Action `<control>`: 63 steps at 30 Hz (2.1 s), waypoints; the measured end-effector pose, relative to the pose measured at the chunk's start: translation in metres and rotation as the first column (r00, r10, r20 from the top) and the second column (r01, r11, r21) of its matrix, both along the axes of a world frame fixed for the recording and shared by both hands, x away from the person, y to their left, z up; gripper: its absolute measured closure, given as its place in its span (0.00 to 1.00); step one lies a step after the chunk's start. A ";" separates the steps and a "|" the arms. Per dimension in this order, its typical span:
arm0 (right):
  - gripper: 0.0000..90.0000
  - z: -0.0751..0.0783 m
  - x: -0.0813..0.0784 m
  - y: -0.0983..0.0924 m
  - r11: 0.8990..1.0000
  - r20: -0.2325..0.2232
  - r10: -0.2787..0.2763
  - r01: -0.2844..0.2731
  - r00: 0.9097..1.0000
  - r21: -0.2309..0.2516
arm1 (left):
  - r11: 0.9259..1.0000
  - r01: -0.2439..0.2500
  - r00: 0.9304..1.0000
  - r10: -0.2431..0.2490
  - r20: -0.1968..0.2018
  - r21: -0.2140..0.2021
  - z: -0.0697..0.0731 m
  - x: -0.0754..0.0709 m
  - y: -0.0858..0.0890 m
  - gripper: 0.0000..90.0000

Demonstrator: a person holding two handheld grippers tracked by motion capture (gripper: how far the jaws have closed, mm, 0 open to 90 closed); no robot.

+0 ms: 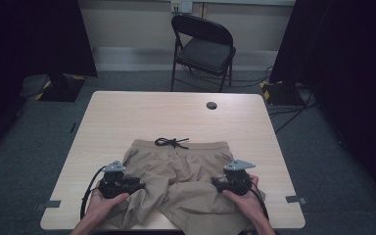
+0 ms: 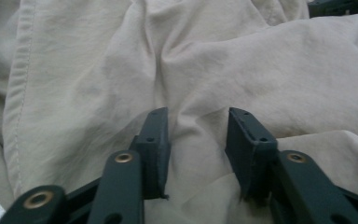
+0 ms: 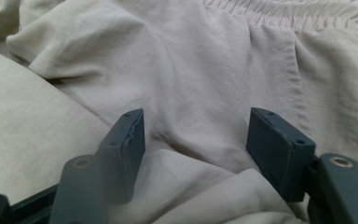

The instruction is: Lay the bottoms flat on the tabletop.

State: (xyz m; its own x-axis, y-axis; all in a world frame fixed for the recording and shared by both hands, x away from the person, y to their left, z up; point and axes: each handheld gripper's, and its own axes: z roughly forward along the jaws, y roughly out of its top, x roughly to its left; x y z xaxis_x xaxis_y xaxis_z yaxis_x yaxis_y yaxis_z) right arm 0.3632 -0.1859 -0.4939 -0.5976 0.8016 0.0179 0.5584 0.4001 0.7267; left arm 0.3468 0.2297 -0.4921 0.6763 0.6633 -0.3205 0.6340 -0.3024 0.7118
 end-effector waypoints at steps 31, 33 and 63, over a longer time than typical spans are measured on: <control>0.63 0.005 0.071 -0.027 0.986 -0.057 -0.136 0.141 0.989 0.088 | 0.976 -0.212 0.976 0.210 -0.051 -0.038 -0.004 0.078 0.046 0.56; 0.68 0.004 0.072 -0.026 0.985 -0.055 -0.148 0.152 0.988 0.083 | 0.978 -0.205 0.978 0.203 -0.048 -0.036 -0.004 0.078 0.043 0.59; 0.99 0.071 0.040 -0.035 0.943 0.116 -0.142 0.099 0.983 0.318 | 0.971 -0.149 0.977 0.173 0.122 -0.186 0.058 0.052 0.046 0.97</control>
State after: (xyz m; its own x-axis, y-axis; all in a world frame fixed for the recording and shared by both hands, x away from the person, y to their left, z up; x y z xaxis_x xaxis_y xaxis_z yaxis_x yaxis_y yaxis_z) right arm 0.4035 -0.2204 -0.4228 -0.5110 0.8353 0.2028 0.4764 0.0787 0.8757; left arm 0.3989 0.2755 -0.4339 0.6104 0.7091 -0.3530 0.5571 -0.0676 0.8277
